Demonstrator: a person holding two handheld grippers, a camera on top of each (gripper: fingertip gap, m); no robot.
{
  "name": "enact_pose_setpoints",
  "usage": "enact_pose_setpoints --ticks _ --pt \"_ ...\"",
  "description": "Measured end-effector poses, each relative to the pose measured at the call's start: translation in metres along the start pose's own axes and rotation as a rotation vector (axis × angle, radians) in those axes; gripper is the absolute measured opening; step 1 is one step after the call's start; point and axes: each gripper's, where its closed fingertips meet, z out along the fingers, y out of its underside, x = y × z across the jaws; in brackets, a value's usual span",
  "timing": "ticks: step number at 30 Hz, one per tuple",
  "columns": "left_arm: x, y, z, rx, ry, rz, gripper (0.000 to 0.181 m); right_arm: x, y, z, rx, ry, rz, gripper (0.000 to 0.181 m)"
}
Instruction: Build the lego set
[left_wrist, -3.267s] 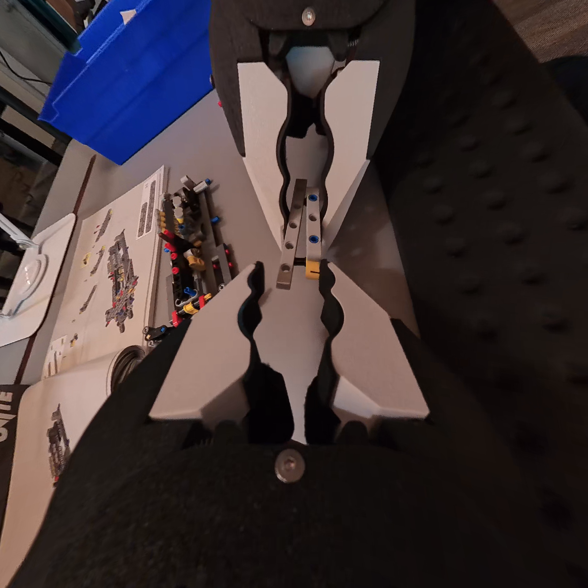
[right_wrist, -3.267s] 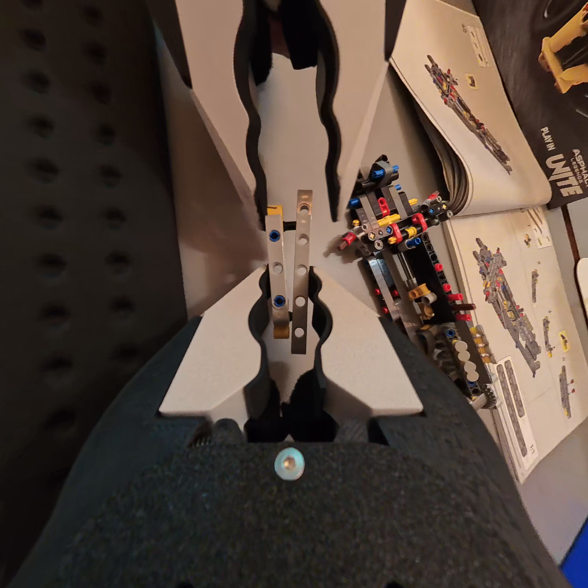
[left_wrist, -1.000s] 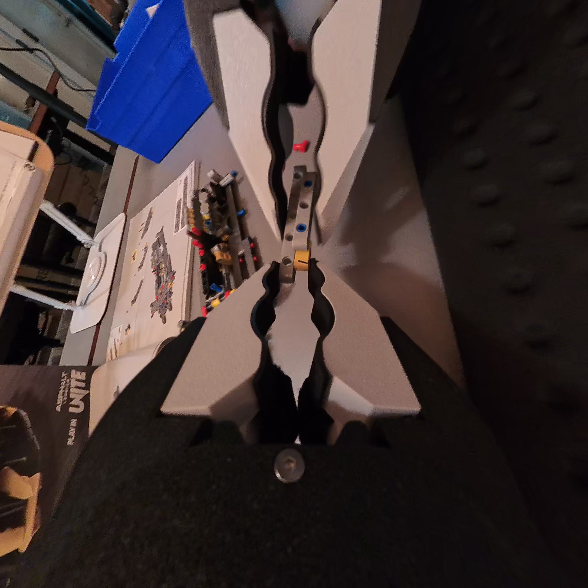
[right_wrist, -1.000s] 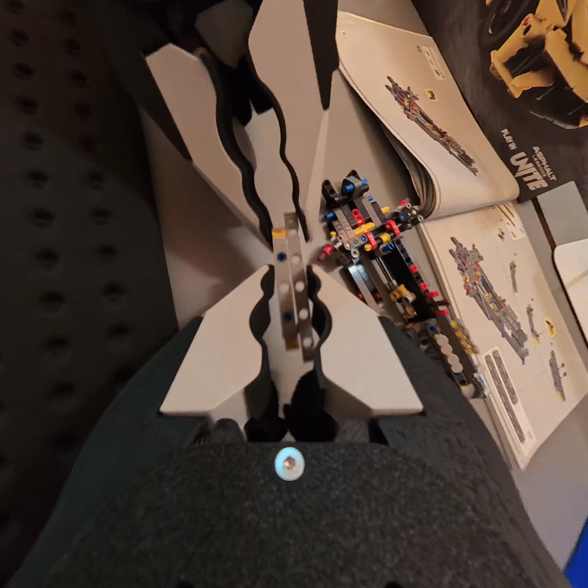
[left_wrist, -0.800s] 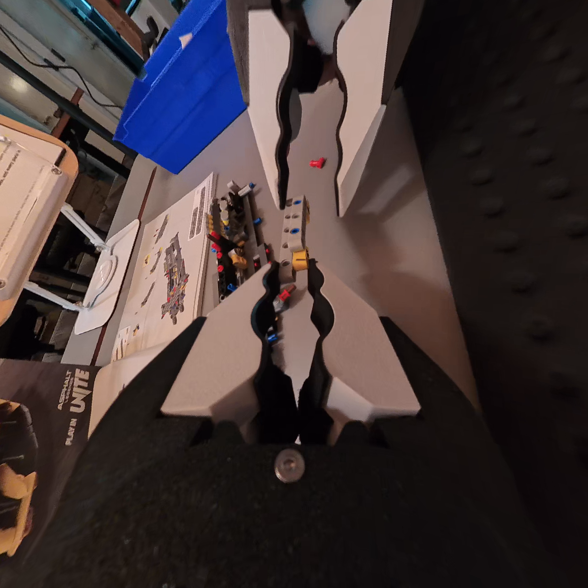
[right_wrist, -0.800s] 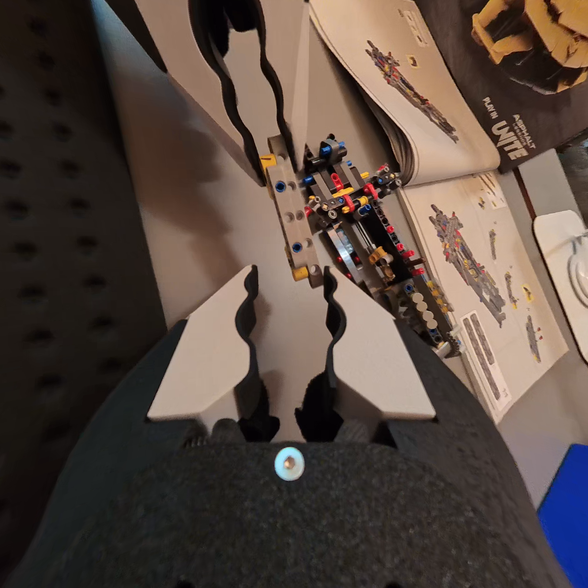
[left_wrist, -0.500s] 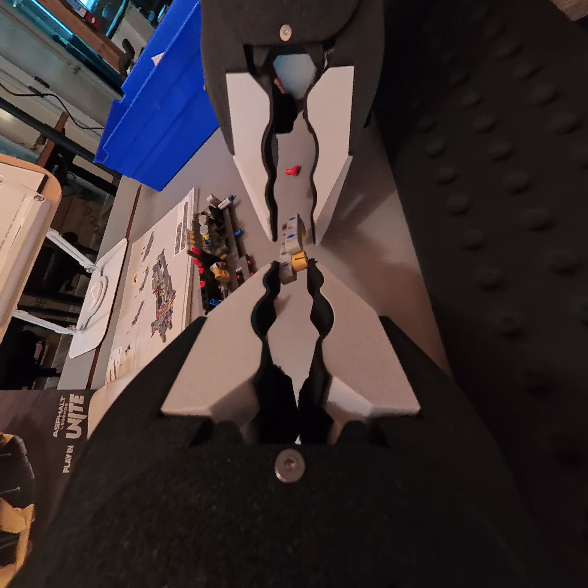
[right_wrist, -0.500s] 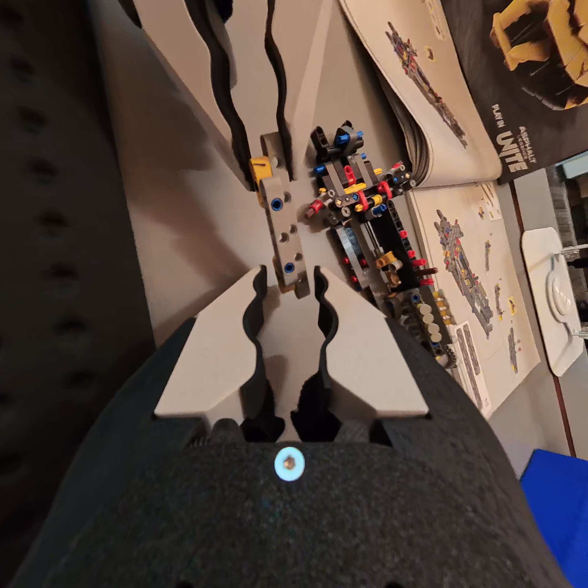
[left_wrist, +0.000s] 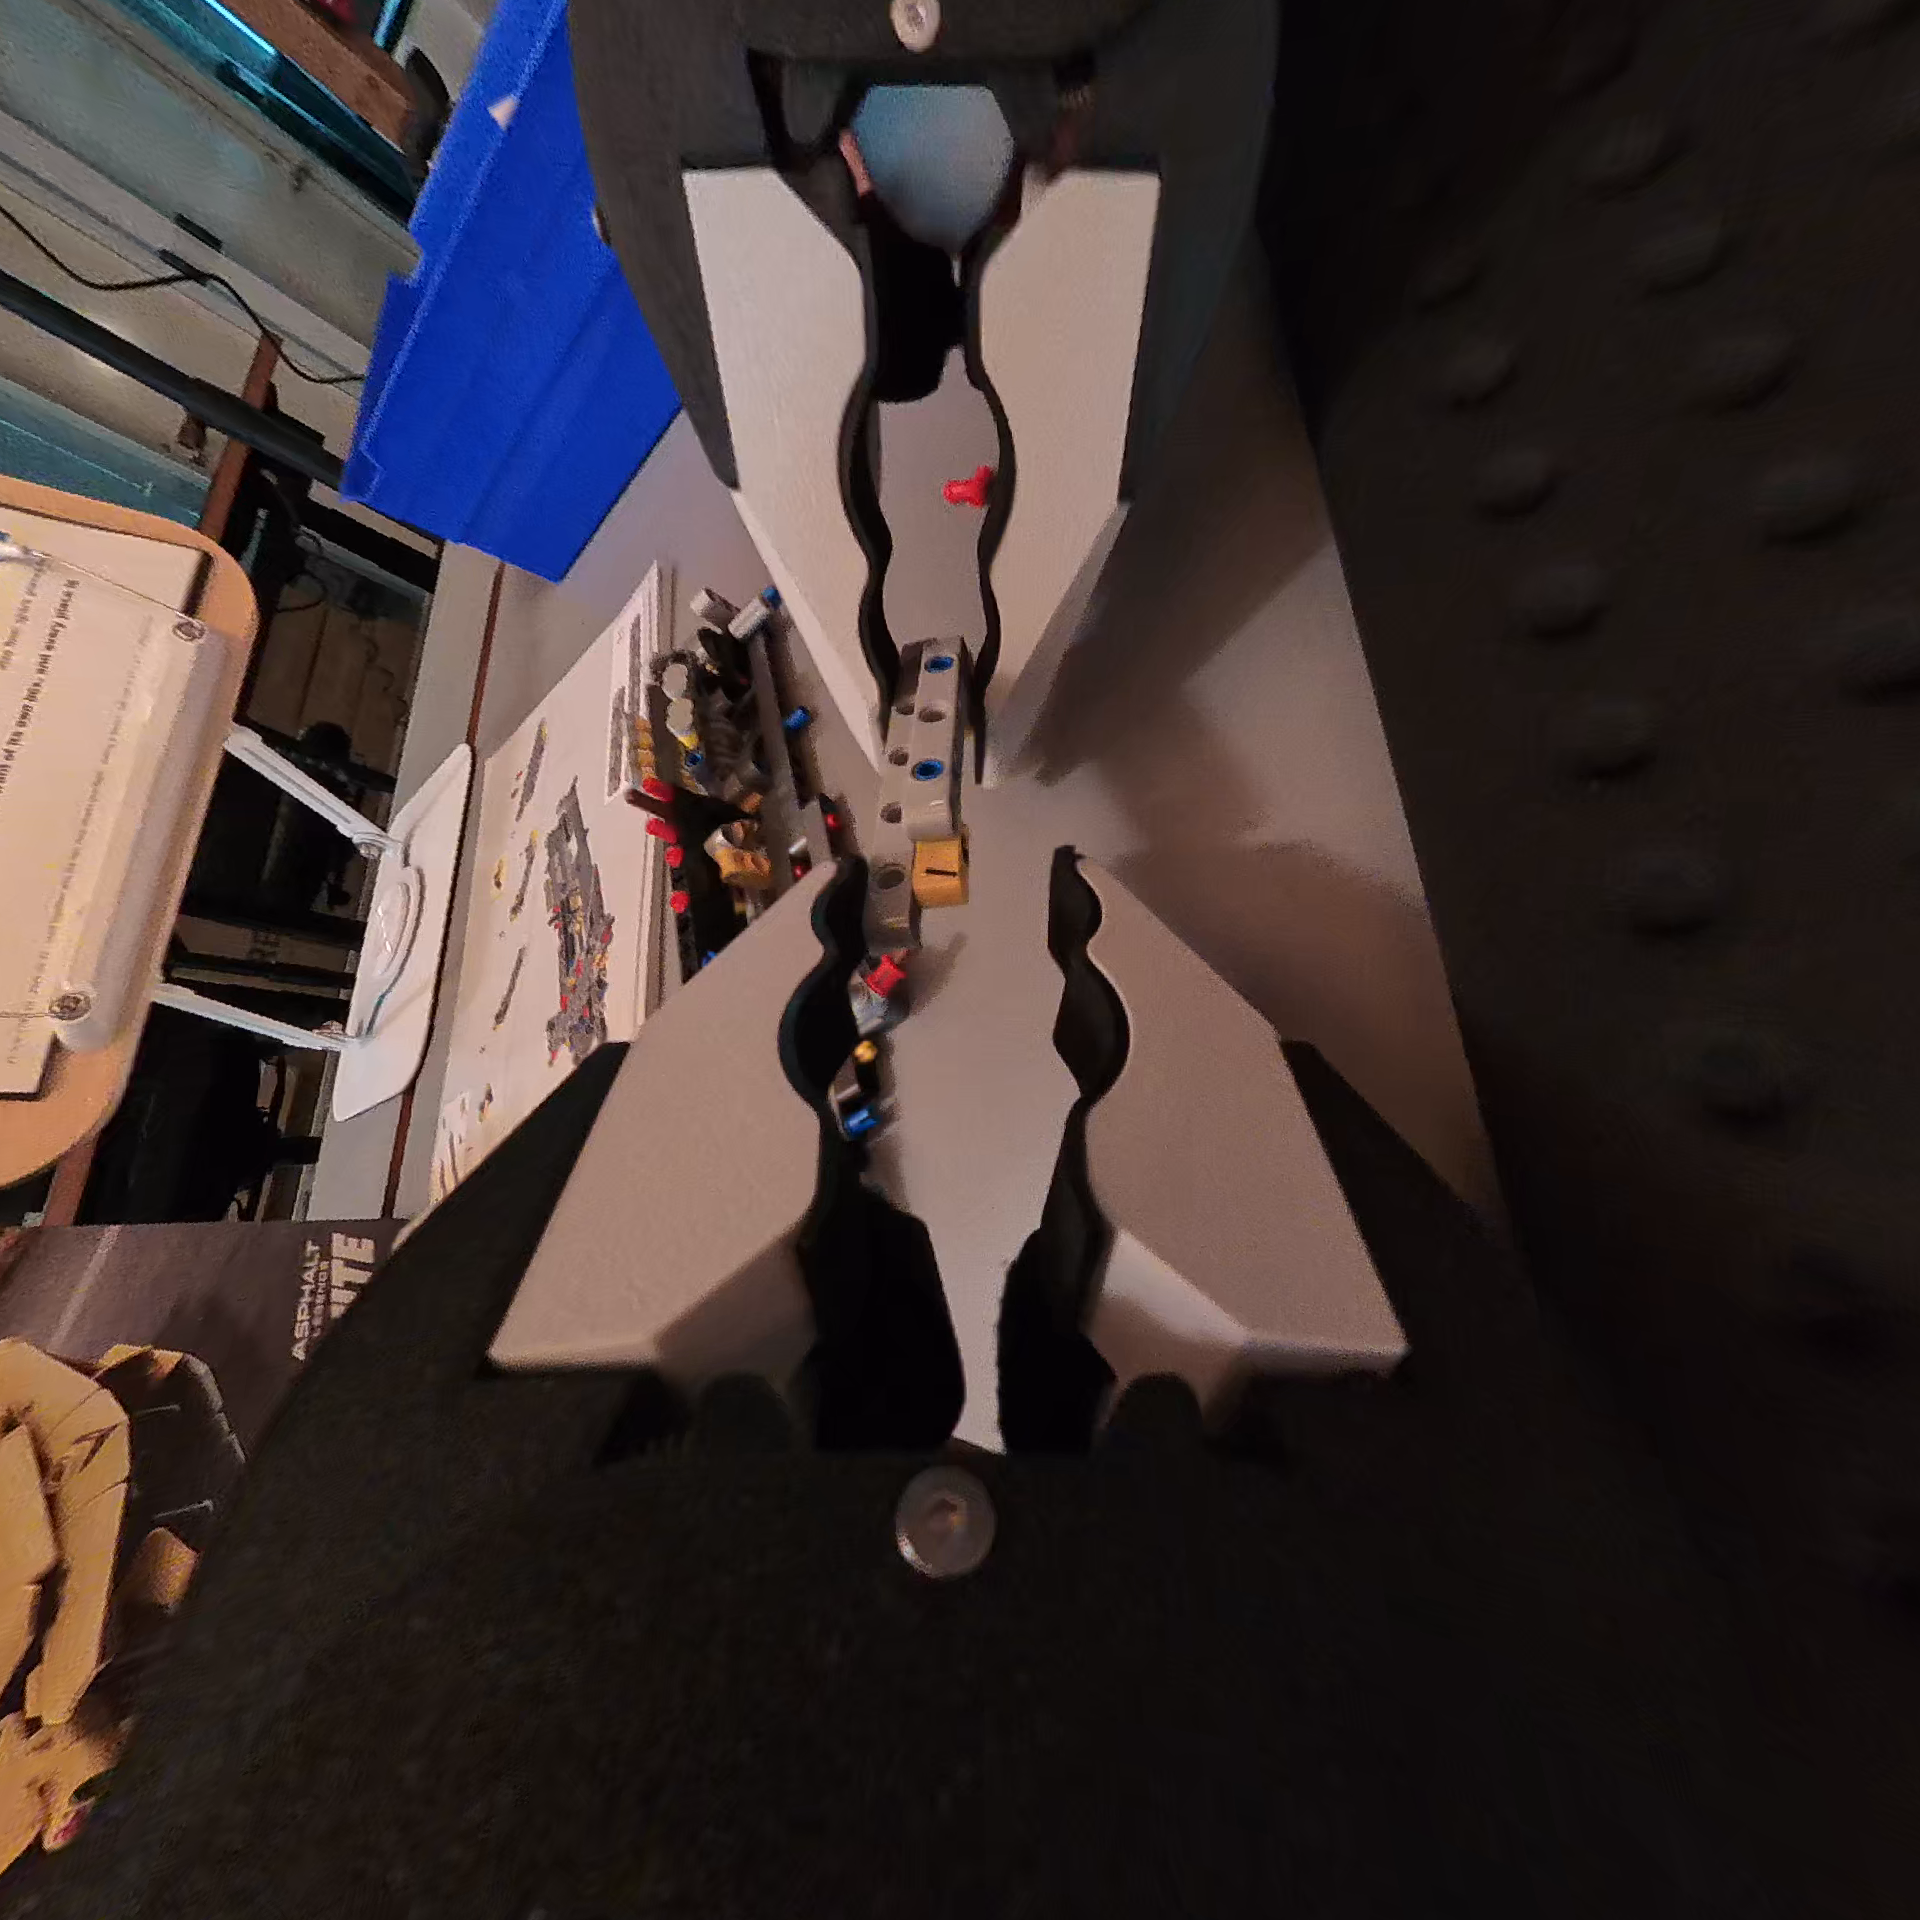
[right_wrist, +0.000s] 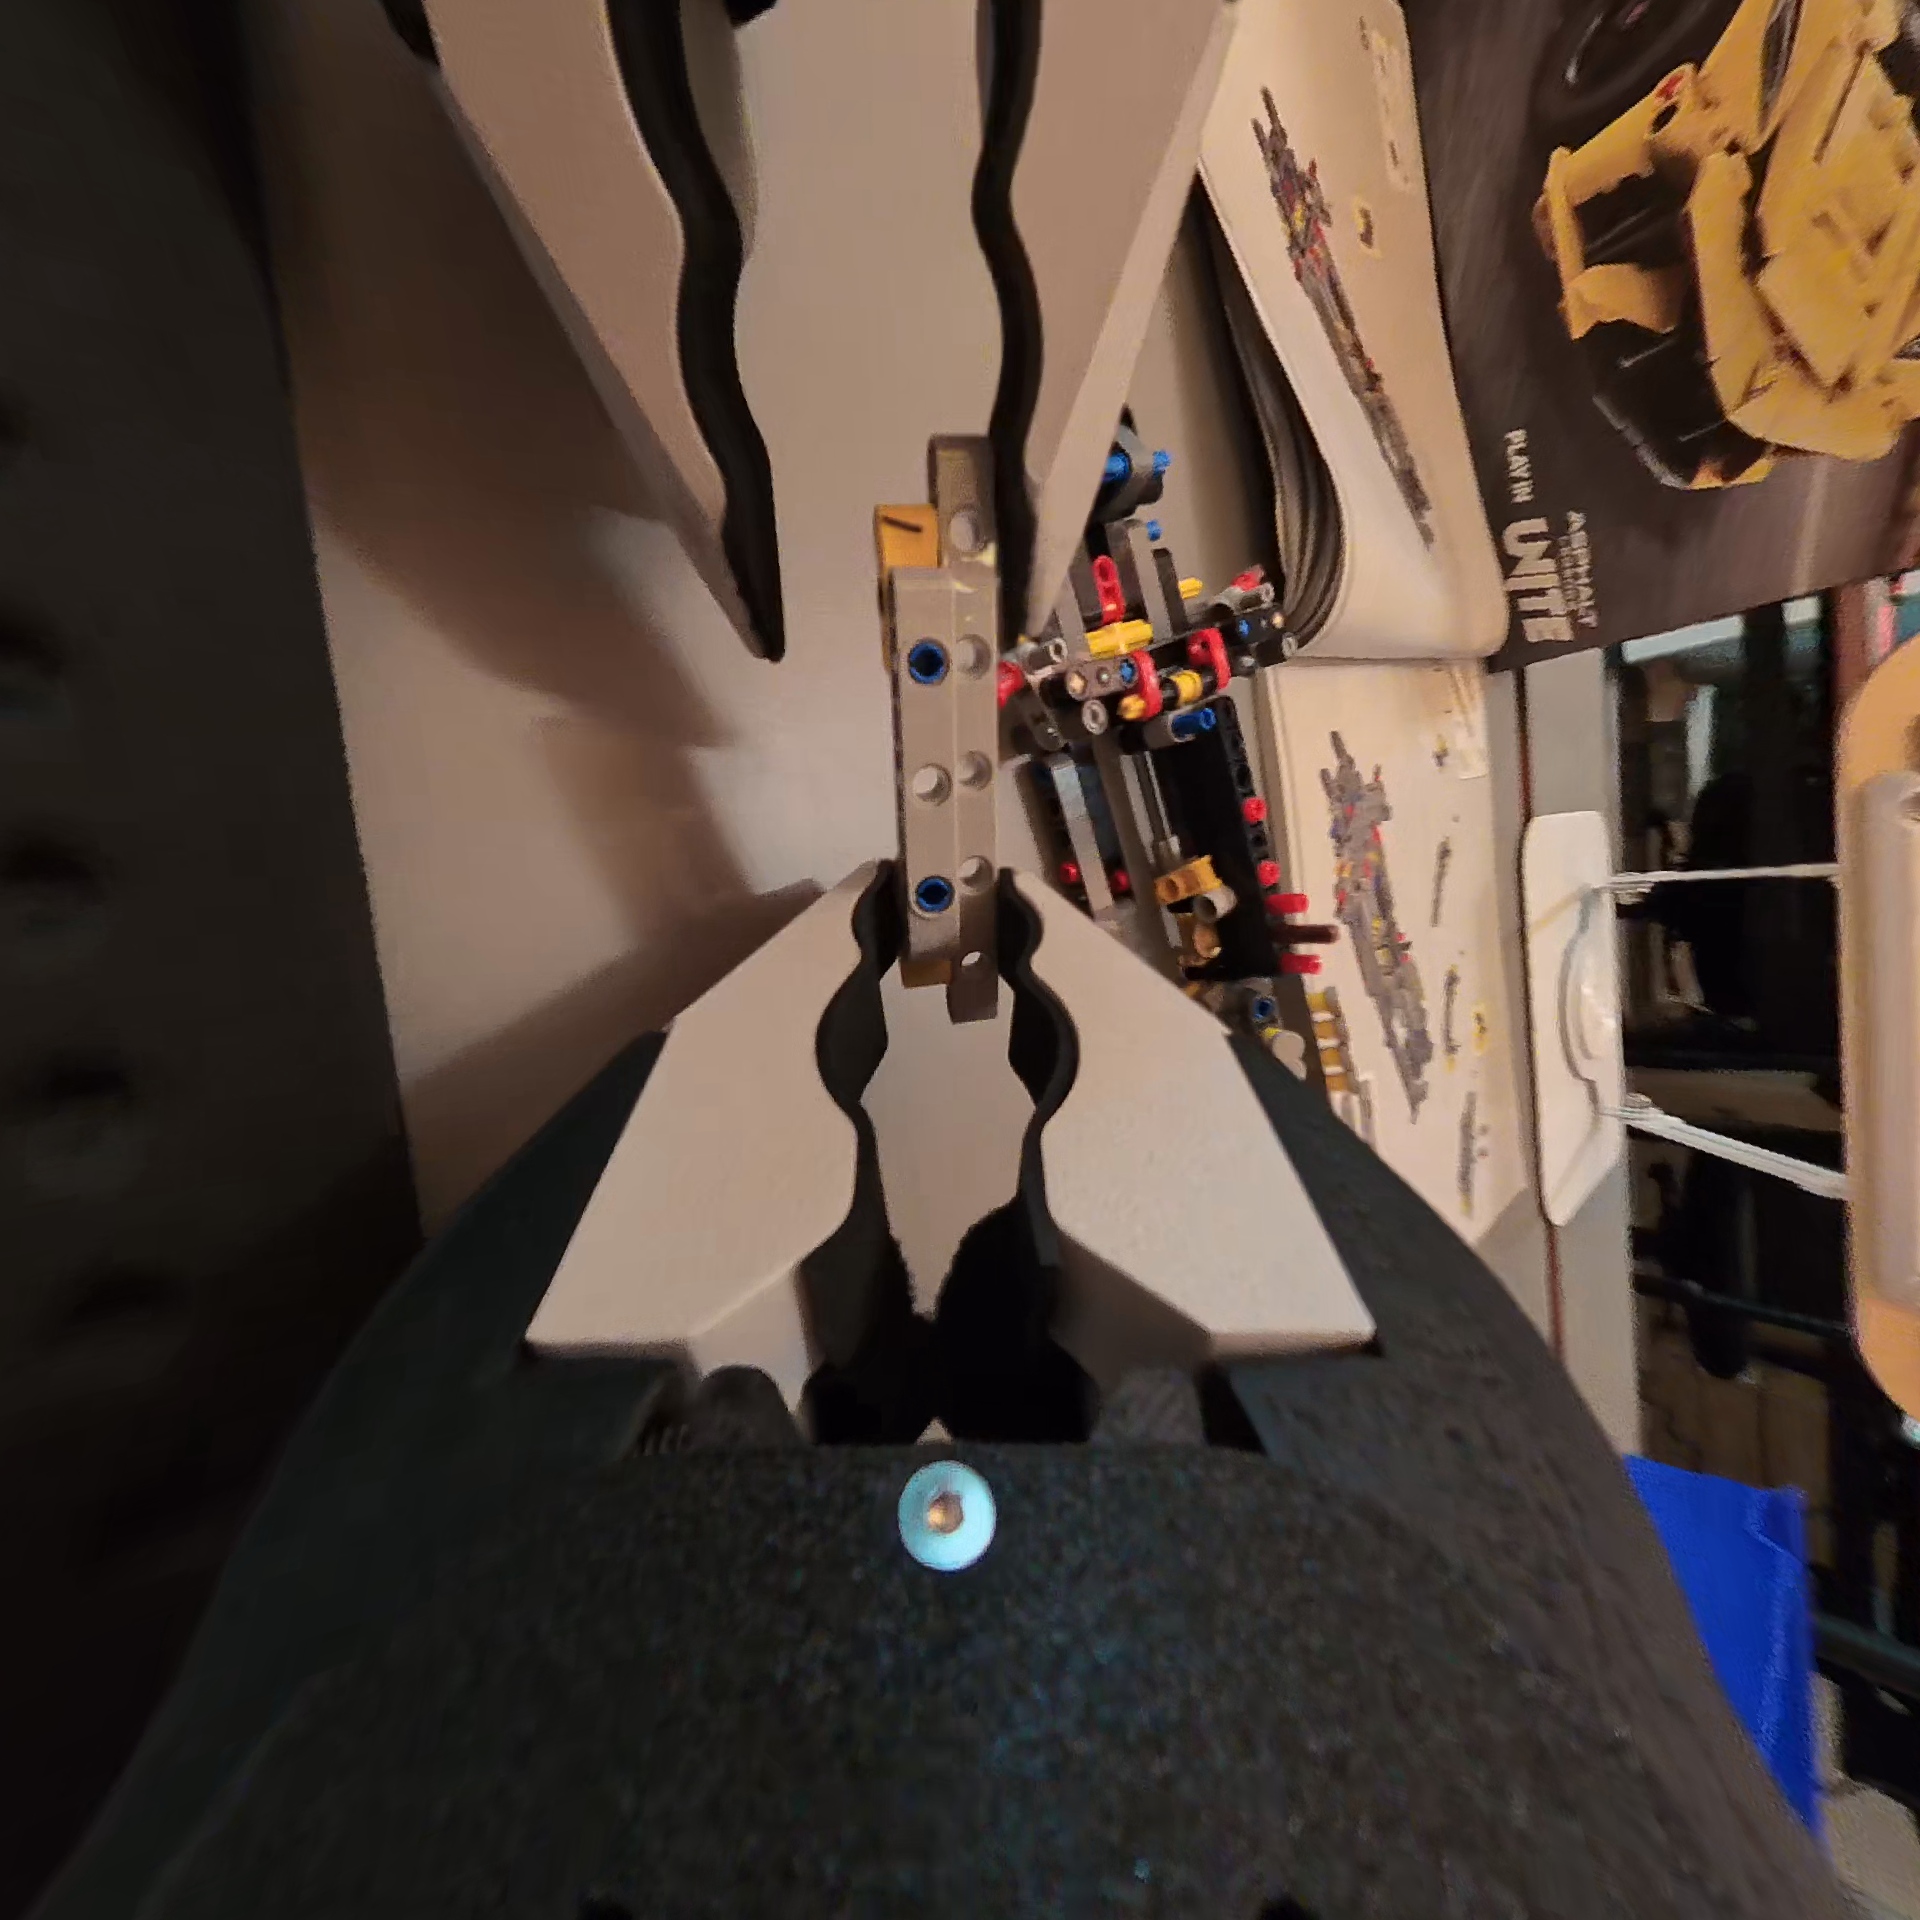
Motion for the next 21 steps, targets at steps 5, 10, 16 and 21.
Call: enact_pose_setpoints --ticks 5,10,16,21 --pt "-0.012 0.004 0.000 -0.010 -0.046 -0.029 0.015 0.007 -0.004 -0.003 -0.039 0.074 -0.051 0.017" --pt "-0.014 0.000 -0.002 0.003 -0.057 -0.007 0.016 0.009 -0.007 -0.007 -0.014 0.076 -0.026 0.017" --pt "-0.012 0.001 -0.001 -0.005 -0.056 0.036 0.015 0.008 -0.006 -0.004 0.022 0.099 -0.018 0.017" --pt "-0.012 0.004 0.000 -0.021 -0.074 0.083 0.015 0.006 -0.007 -0.006 0.033 0.090 0.021 0.018"
